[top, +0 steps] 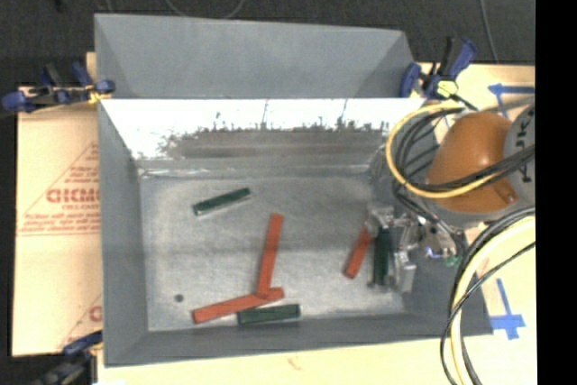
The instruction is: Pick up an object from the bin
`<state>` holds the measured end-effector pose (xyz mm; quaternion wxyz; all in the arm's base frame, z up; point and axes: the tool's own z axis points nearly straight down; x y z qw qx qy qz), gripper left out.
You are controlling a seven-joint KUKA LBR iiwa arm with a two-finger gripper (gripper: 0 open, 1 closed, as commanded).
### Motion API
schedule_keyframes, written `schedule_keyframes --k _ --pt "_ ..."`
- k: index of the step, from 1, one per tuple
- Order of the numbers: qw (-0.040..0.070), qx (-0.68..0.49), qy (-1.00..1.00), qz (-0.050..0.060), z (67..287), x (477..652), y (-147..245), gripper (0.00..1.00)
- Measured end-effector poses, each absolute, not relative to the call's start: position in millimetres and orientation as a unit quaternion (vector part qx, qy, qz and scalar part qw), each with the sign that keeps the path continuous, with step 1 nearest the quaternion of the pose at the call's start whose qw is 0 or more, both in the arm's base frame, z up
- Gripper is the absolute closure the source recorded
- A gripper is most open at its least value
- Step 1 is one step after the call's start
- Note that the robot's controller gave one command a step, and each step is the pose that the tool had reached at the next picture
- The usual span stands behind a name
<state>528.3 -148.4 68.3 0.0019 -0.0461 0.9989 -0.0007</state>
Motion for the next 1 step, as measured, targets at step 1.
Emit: schedule_keyframes --k 1 --pt "0.005 -0.049 0.999 0.000 78.0 533.2 -146.4 1.00"
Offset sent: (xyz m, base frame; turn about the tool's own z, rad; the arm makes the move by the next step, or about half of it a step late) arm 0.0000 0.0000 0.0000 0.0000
